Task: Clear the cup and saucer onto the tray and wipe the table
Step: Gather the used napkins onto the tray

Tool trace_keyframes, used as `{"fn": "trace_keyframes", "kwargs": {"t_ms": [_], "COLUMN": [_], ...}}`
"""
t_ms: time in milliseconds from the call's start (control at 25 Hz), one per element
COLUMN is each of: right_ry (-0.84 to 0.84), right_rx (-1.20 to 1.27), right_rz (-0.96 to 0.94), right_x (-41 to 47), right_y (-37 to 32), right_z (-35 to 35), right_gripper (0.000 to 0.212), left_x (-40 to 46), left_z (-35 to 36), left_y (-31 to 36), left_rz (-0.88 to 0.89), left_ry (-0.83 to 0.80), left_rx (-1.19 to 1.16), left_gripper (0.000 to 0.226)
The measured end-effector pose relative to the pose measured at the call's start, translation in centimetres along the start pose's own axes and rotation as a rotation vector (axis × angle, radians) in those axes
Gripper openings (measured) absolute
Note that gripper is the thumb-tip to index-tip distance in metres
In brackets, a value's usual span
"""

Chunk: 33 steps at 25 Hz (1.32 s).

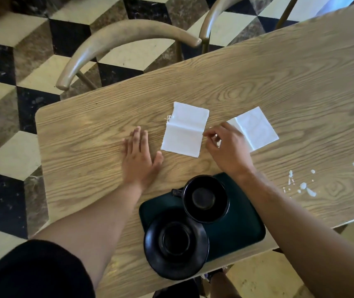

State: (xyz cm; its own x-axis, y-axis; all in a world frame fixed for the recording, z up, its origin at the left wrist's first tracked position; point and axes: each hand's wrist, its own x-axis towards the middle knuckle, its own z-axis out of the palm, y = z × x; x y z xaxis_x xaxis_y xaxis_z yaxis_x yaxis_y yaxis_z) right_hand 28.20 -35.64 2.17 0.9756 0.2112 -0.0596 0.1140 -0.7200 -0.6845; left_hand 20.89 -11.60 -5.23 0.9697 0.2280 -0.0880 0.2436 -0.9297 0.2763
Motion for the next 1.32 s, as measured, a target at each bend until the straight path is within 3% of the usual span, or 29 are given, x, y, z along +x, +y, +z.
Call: {"fn": "trace_keyframes", "kwargs": {"t_ms": [240,400,720,840,960,1160,1320], "right_ry": [-0.106,-0.177,-0.133,-0.053,-0.017,-0.043,-0.026], "right_rx": [-0.296,-0.313,-0.338,-0.200,0.126,0.615,0.787], "right_rz": [-0.047,-0.055,-0.101,-0.078,-0.012,0.135,0.129], "right_x": [5.3,5.1,5.1,4.9,4.2,2.1,-1.6], "right_y": [0.4,1.4,2.0,1.3,0.4,-0.7,0.6], "right_z": [2.4,3.2,3.4,2.5,0.8,-3.3,-7.2], "right_gripper": [0.029,0.031,0.015,0.009,0.004,0.018,0.013], "left_x": [0.3,0.5,0.5,0.5,0.4,0.4,0.2], "left_z": [2.0,2.0,1.6,1.5,1.4,1.4,1.5], "left_y": [0.2,0.4,0.6,0.7,0.7,0.5,0.4], "left_rz": [-0.056,-0.060,-0.066,-0.069,-0.071,-0.087,-0.089], "left_ry": [0.100,0.092,0.073,0.078,0.064,0.049,0.043], "left_rx": [-0.008,-0.003,0.027,0.024,0.032,0.041,0.048], "left_gripper": [0.080,0.081,0.082,0.083,0.083,0.081,0.081]}}
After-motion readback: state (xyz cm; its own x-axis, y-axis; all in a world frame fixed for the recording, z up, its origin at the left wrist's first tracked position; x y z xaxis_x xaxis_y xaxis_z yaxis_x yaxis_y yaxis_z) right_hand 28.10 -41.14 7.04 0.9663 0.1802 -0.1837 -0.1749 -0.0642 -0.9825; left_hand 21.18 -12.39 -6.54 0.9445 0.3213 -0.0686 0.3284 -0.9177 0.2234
